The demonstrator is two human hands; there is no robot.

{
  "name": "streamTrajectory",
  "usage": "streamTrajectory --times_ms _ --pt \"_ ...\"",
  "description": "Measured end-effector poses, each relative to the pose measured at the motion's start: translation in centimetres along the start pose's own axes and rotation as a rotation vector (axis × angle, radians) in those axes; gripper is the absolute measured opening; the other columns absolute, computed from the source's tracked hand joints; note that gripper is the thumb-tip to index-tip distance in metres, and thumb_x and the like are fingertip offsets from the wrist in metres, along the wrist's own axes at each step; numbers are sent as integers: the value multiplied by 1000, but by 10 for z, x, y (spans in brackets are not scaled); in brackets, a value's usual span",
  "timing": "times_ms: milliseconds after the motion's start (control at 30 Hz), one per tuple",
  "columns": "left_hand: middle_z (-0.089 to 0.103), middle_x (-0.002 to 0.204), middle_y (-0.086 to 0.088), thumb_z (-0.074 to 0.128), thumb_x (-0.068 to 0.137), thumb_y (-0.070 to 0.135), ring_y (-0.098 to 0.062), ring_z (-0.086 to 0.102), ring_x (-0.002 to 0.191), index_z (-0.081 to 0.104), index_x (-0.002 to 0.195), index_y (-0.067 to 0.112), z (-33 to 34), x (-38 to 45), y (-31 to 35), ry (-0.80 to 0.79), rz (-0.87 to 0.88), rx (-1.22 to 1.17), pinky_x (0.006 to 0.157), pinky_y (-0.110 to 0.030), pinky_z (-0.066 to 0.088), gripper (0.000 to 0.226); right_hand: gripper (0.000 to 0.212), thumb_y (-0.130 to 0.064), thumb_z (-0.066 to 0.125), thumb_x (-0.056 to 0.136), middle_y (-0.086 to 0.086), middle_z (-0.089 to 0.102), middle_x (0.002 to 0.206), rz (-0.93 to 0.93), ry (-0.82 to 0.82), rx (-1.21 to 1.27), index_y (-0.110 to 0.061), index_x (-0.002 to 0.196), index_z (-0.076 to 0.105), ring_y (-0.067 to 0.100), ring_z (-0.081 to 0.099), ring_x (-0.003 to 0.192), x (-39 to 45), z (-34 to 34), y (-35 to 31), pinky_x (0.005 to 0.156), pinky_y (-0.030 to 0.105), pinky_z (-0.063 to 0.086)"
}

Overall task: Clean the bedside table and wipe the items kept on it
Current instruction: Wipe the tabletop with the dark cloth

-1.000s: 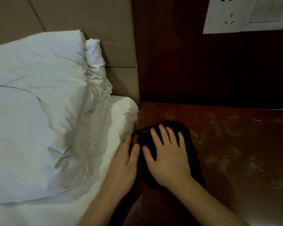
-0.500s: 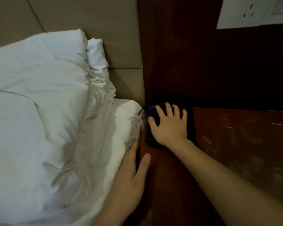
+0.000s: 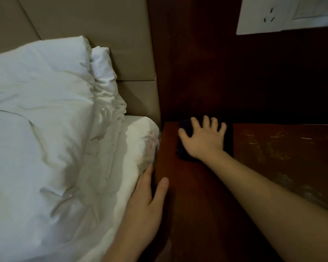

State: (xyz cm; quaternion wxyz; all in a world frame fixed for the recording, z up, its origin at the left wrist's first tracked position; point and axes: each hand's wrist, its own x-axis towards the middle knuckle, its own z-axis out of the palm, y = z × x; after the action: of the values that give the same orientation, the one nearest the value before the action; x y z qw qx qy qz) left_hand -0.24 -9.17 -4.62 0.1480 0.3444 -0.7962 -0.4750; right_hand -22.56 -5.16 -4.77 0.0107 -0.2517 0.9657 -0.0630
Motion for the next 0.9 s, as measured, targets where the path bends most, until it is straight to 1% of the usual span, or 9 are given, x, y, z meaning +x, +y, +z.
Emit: streamTrajectory --times_ms 167,267,333,433,500,600,700,800,900 --pt "29 160 22 39 105 50 12 24 134 23 162 32 2 -6 11 -20 -18 -61 112 -15 17 61 77 -69 10 93 11 4 166 96 3 10 -29 158 10 35 0 151 -20 -2 10 118 60 -3" --pt "33 161 19 35 109 45 12 26 134 31 160 31 0 -7 13 -8 -20 -129 110 -13 17 53 76 -70 11 92 10 -1 166 -55 -5 38 -31 158 7 36 -3 150 -68 2 -25 117 61 -5" --pt "43 157 15 35 110 41 8 35 138 41 156 29 1 -4 9 4 22 -142 112 -11 25 48 76 -70 10 92 11 -3 166 -150 -5 46 -32 158 5 36 -5 150 -114 4 -29 117 60 -7" --pt "46 157 8 34 108 51 -7 41 144 40 156 25 4 -13 6 2 57 -63 122 -32 33 55 76 -73 8 91 9 -4 166 -142 4 31 -35 157 3 33 -7 151 -168 3 6 118 58 -8" --pt "44 159 7 34 107 54 -10 40 146 38 157 24 4 -25 6 21 56 -22 124 -36 30 59 79 -76 3 88 6 -5 166 -88 -14 -4 -38 157 1 30 -8 151 -186 -4 39 119 57 -7" --pt "42 159 7 34 110 44 -11 38 147 37 158 22 -3 -49 9 31 10 -9 116 -23 24 53 81 -75 -1 87 6 -7 166 1 -58 -15 -36 157 0 29 -9 151 -197 -13 64 119 57 -5" --pt "44 158 8 37 110 39 -10 38 145 44 155 24 -12 -71 1 62 -73 -68 115 -23 23 48 82 -70 6 93 16 -8 164 53 -66 26 -22 158 -3 37 -9 150 -209 -12 28 117 61 -5" --pt "47 156 6 39 110 32 -2 41 137 48 152 22 -13 -87 -9 95 -80 -136 112 -17 27 44 81 -62 18 97 26 -14 160 -57 -89 35 -15 157 -10 45 -12 148 -234 -4 -34 115 65 -7" --pt "48 150 13 38 110 30 6 39 132 44 154 24 -6 -100 -10 109 -30 -105 103 -5 28 45 87 -54 35 97 28 -22 158 -167 -135 -42 -14 155 -17 47 -18 146 -252 -3 -51 114 66 -7"
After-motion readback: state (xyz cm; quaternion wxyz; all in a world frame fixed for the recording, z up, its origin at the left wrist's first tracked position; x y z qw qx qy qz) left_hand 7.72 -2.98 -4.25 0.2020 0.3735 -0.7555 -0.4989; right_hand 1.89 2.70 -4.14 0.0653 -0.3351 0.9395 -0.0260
